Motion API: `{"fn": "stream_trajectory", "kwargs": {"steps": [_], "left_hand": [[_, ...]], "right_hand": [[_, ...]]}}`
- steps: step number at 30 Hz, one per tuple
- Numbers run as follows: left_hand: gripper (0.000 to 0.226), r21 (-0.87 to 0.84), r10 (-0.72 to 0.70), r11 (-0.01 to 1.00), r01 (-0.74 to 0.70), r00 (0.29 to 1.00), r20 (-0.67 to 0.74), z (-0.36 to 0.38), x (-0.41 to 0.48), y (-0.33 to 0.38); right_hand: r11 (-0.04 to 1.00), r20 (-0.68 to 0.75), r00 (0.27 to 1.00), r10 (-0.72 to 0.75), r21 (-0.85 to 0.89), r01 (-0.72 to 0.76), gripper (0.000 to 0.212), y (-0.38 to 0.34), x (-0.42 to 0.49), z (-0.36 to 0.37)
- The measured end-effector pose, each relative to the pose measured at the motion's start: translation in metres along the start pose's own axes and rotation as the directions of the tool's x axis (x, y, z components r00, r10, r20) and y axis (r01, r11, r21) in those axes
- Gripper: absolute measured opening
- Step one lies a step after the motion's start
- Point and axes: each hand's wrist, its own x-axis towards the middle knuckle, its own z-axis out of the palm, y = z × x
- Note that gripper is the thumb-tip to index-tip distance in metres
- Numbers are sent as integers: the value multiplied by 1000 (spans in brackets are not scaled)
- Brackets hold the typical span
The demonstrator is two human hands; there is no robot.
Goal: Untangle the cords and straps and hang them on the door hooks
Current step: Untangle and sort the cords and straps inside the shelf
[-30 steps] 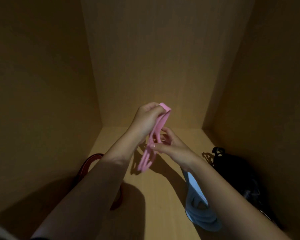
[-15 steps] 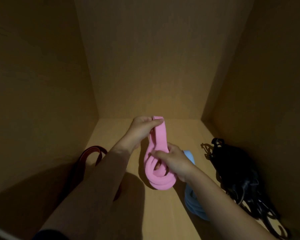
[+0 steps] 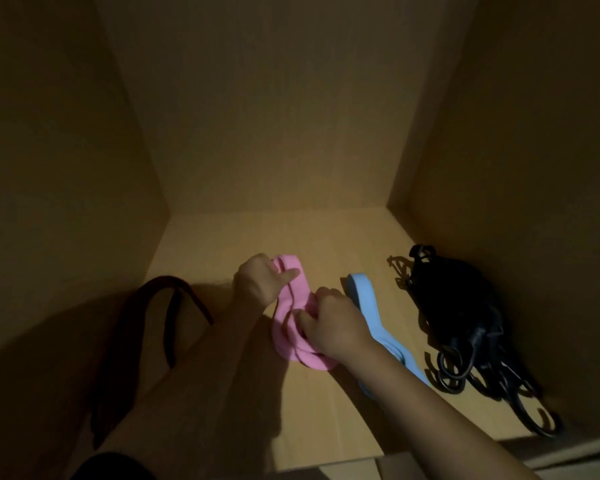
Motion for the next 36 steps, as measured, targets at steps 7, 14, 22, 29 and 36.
{"fn": "stream_trajectory", "kwargs": {"steps": [7, 14, 22, 29, 36], "left_hand": [[20, 158, 260, 955, -251, 965, -39, 15, -24, 53], [11, -237, 246, 957, -167, 899, 362, 76, -70, 115], [53, -320, 30, 918, 236, 761, 648, 124, -105, 128], [45, -342, 68, 922, 183, 791, 608, 129, -105, 125], [51, -381, 0, 867, 320, 765, 644, 133, -95, 115]], "right_hand": [[996, -318, 946, 68, 75, -46, 24, 30, -18, -34], [937, -568, 764, 307, 42, -345, 37, 89, -53, -81], [782, -431, 676, 598, 127, -611, 78, 120, -84, -72], [739, -342, 671, 658, 124, -662, 73, 124, -75, -72], [741, -101, 734, 671, 81, -666, 92, 121, -63, -74]]}}
